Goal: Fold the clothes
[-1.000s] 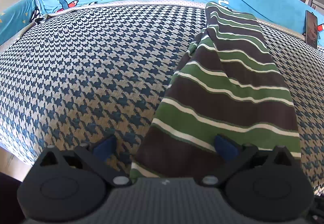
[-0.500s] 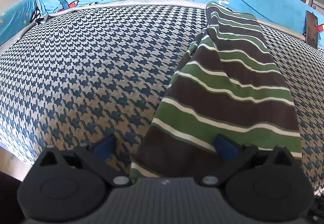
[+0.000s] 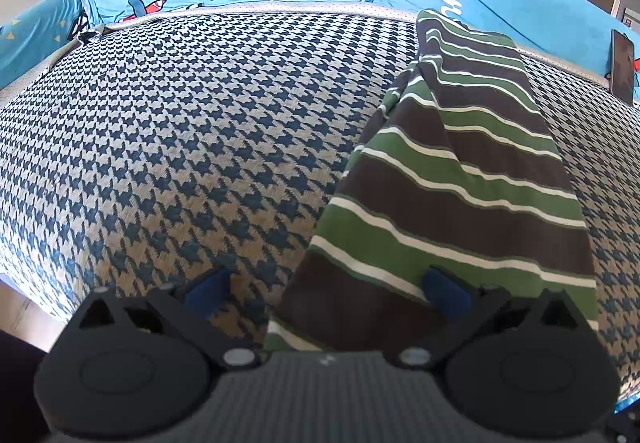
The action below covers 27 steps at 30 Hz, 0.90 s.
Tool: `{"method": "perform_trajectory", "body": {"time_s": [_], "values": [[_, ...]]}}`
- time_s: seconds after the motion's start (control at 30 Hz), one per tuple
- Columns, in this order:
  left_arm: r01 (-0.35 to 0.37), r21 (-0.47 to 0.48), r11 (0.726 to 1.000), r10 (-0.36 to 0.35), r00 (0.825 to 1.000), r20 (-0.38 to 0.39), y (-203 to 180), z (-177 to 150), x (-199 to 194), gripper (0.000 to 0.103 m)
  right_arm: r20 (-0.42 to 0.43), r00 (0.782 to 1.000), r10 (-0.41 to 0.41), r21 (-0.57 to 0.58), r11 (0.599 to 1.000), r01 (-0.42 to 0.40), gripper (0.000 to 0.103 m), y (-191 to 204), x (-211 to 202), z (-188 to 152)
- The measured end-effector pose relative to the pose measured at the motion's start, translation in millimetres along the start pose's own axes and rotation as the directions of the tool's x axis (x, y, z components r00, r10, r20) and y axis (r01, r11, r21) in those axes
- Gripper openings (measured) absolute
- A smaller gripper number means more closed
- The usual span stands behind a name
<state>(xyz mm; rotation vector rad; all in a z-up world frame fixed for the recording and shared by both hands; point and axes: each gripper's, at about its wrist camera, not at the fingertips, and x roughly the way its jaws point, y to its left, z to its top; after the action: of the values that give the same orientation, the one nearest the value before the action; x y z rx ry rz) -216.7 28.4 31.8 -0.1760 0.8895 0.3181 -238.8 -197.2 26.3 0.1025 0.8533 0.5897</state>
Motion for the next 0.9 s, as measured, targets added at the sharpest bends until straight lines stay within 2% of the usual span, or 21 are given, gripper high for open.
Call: {"method": "perform_trajectory", "body": {"time_s": [0.37, 0.57, 0.9], "values": [[-0.035, -0.034, 0.999, 0.035, 0.999, 0.003, 6, 2, 1, 0.103, -0.027, 0.997, -0.072, -0.109, 0.992, 0.069, 0.012, 11, 1, -4], [-0.050, -0.076, 0.996, 0.050, 0.999, -0.007, 14, 3, 3, 0.103, 0.007, 0.997, -0.080, -0.134, 0.988, 0.080, 0.012, 17, -11, -6], [-0.075, -0.118, 0.990, 0.074, 0.997, -0.017, 23, 4, 3, 0.103, 0.065, 0.998, -0.019, -0.188, 0.982, 0.031, 0.015, 29, -19, -5]]}}
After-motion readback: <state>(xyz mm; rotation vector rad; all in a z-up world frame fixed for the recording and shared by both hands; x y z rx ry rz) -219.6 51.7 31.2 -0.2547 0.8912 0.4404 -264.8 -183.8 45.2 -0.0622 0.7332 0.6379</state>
